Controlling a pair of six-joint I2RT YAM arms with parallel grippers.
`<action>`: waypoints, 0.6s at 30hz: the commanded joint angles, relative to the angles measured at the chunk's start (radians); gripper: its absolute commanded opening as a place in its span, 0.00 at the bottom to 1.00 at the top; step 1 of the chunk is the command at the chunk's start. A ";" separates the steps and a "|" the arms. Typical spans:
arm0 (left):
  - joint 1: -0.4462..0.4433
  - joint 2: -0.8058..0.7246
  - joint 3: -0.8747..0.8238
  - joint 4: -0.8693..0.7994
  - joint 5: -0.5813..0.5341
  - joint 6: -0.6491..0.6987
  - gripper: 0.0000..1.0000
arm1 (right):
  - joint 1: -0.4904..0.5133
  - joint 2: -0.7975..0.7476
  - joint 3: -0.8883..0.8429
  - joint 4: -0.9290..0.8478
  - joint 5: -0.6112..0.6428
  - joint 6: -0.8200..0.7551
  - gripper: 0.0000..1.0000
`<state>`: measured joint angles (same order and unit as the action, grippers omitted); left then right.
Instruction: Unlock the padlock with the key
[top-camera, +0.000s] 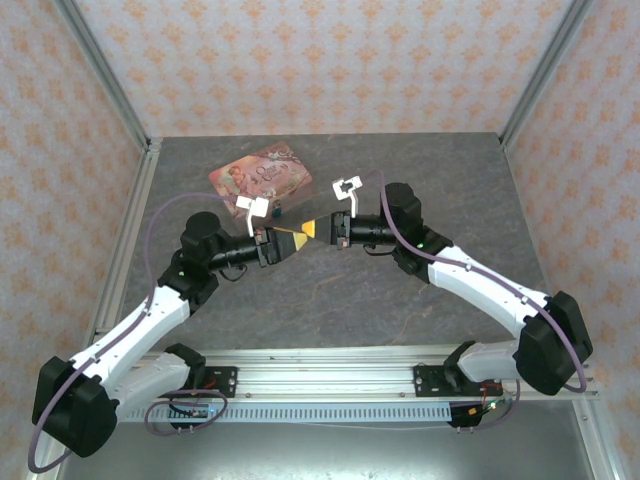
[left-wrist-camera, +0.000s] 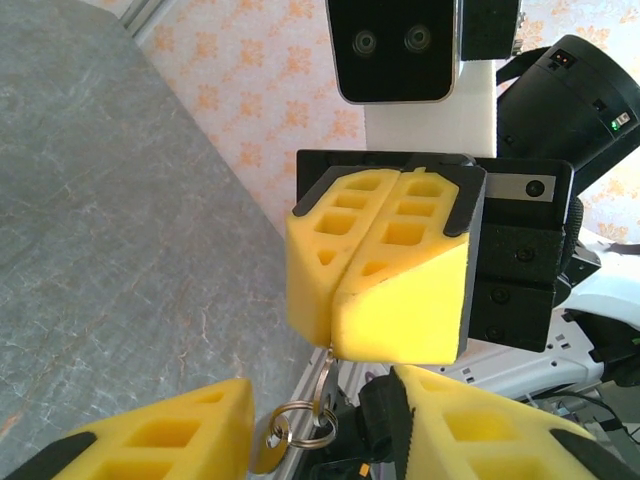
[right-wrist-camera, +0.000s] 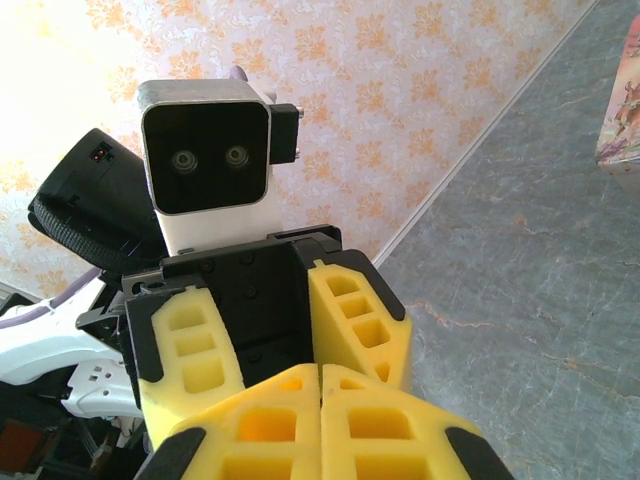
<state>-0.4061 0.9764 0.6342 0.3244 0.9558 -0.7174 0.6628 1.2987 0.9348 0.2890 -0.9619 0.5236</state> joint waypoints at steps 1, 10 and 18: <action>-0.006 -0.008 0.022 0.039 -0.015 0.009 0.36 | 0.006 -0.027 -0.010 0.042 0.011 -0.005 0.00; -0.005 -0.028 0.025 0.002 -0.017 0.034 0.00 | 0.006 -0.027 -0.016 0.050 0.019 -0.004 0.00; -0.005 -0.051 0.030 -0.060 -0.030 0.069 0.00 | 0.006 -0.033 -0.019 0.039 0.035 0.002 0.00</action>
<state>-0.4061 0.9527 0.6350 0.2893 0.9337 -0.6830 0.6624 1.2930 0.9218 0.2962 -0.9443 0.5247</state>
